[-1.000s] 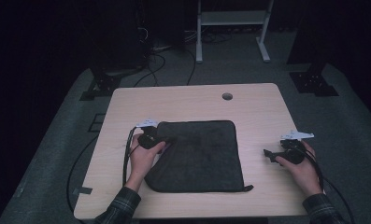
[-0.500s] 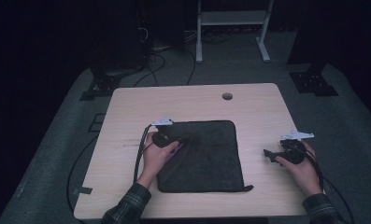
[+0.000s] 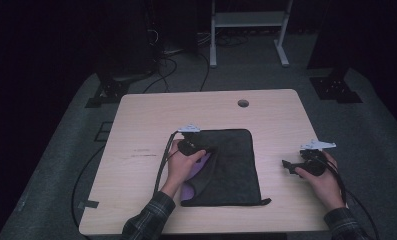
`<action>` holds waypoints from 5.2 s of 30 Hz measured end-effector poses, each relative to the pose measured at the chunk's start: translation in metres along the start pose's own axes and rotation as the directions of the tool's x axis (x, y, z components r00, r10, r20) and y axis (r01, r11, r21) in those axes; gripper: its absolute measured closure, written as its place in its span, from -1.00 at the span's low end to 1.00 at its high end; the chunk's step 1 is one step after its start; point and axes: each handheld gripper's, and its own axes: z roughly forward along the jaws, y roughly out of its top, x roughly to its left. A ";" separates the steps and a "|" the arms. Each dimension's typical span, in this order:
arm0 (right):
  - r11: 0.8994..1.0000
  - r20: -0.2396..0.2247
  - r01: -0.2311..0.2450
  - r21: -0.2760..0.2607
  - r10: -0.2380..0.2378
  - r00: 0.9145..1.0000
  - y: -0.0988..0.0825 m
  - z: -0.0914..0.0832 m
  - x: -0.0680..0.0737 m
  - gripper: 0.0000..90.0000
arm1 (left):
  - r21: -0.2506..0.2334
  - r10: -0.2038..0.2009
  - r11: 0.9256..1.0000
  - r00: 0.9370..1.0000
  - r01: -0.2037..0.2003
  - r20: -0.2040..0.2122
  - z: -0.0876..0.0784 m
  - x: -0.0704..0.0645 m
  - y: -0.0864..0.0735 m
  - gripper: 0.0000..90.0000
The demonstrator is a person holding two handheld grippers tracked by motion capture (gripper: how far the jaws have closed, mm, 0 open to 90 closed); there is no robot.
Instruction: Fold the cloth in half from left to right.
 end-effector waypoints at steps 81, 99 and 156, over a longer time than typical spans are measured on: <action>0.999 0.041 -0.041 -0.004 0.041 0.998 0.001 0.001 0.003 -0.67 | 0.149 0.117 0.986 0.949 -0.076 -0.292 -0.074 0.032 -0.052 -0.37; 0.996 -0.086 0.008 -0.094 -0.016 0.996 0.031 -0.006 0.015 0.23 | 0.177 0.169 0.978 0.924 -0.113 -0.344 -0.101 0.052 -0.078 -0.59; 0.952 -0.324 0.295 -0.079 -0.305 0.896 0.109 0.100 0.144 0.83 | 0.223 0.248 0.959 0.893 -0.173 -0.376 -0.096 0.055 -0.084 -1.00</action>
